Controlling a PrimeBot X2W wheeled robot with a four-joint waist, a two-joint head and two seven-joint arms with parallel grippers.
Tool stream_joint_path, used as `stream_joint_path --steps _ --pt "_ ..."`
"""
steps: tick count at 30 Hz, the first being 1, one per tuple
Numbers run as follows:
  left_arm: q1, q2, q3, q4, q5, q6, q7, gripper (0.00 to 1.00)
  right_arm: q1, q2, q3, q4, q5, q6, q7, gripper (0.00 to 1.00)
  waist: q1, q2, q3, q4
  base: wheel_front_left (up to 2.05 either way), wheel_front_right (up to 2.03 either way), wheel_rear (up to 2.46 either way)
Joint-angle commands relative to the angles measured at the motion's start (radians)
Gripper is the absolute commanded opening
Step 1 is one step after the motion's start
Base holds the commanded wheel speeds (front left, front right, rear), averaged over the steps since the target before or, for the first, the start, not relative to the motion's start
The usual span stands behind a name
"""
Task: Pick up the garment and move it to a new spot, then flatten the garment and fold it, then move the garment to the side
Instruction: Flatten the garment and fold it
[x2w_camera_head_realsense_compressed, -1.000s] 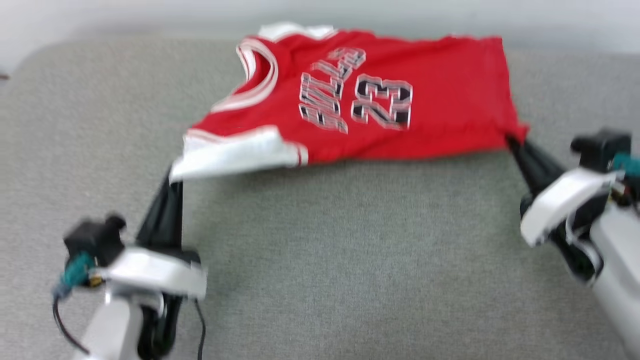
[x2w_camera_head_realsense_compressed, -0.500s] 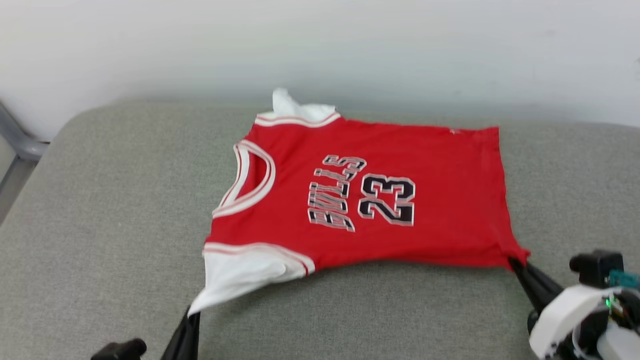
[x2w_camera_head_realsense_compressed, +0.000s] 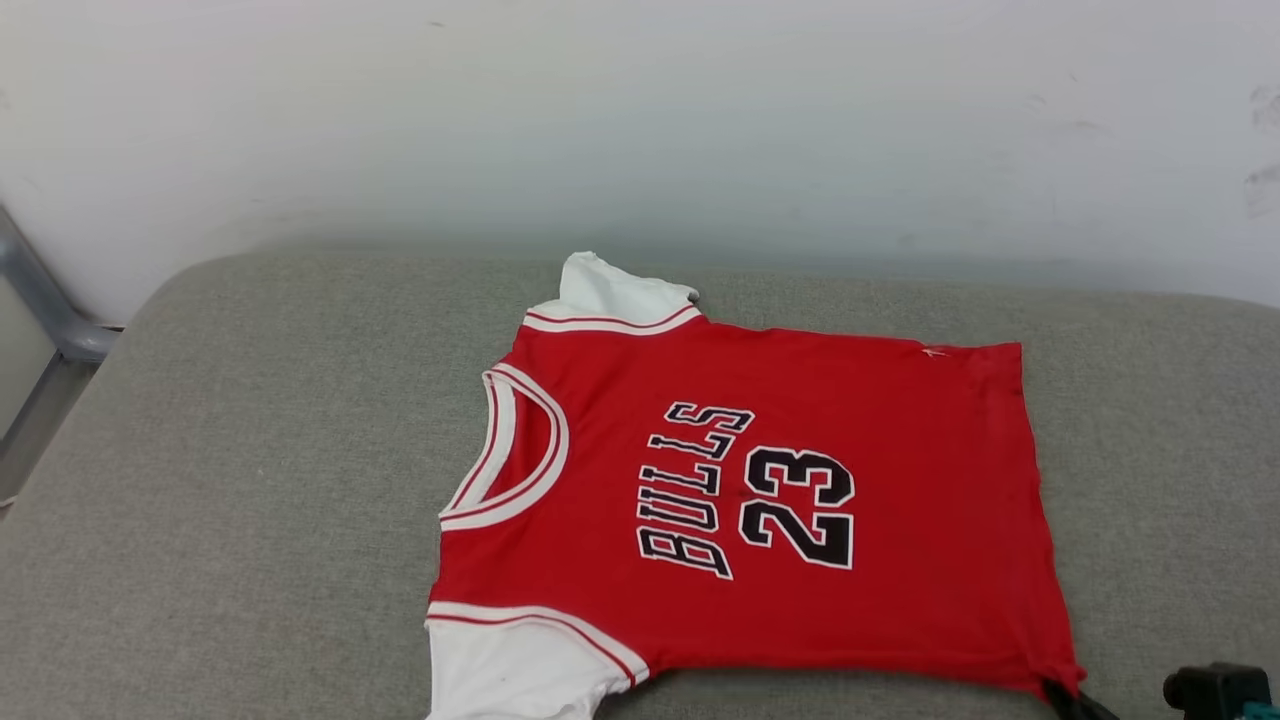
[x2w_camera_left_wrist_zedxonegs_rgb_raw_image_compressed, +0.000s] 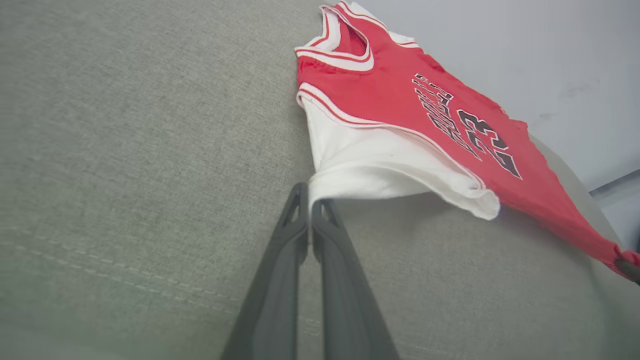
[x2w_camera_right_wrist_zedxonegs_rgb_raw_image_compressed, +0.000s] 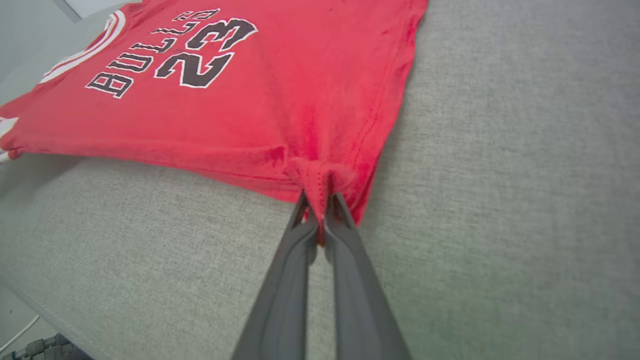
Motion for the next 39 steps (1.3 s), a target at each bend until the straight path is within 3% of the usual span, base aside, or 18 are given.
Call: stream_joint_path --steps 1,9,16,28,39 --pt "0.017 0.005 0.006 0.003 -0.004 0.002 0.000 0.00 0.028 0.003 -0.012 -0.010 -0.004 -0.001 0.004 0.00 0.0001 -0.0001 -0.003 0.002 0.00 0.00 0.00" --pt "0.062 0.016 -0.002 0.019 -0.015 -0.011 0.003 0.00 0.134 0.009 -0.082 -0.074 -0.046 -0.001 0.045 0.00 0.0001 -0.0001 -0.013 0.017 0.00 0.00 0.00" --pt "-0.007 0.037 -0.018 0.021 0.022 -0.021 0.002 0.00 0.143 0.035 -0.138 -0.152 -0.078 -0.001 0.076 0.00 0.0001 -0.0001 -0.008 0.021 0.00 0.00 0.00" --pt "-0.240 0.149 -0.058 0.007 0.102 -0.069 0.083 0.00 0.118 0.072 -0.206 -0.272 -0.103 -0.001 0.145 0.00 0.0001 -0.0001 0.021 -0.014 0.00 0.00 0.00" --pt "-0.492 0.193 -0.075 0.052 0.111 -0.100 0.147 0.00 0.037 0.093 -0.229 -0.297 -0.099 -0.001 0.170 0.00 0.0001 -0.0001 0.125 -0.056 0.00 0.00 0.00"
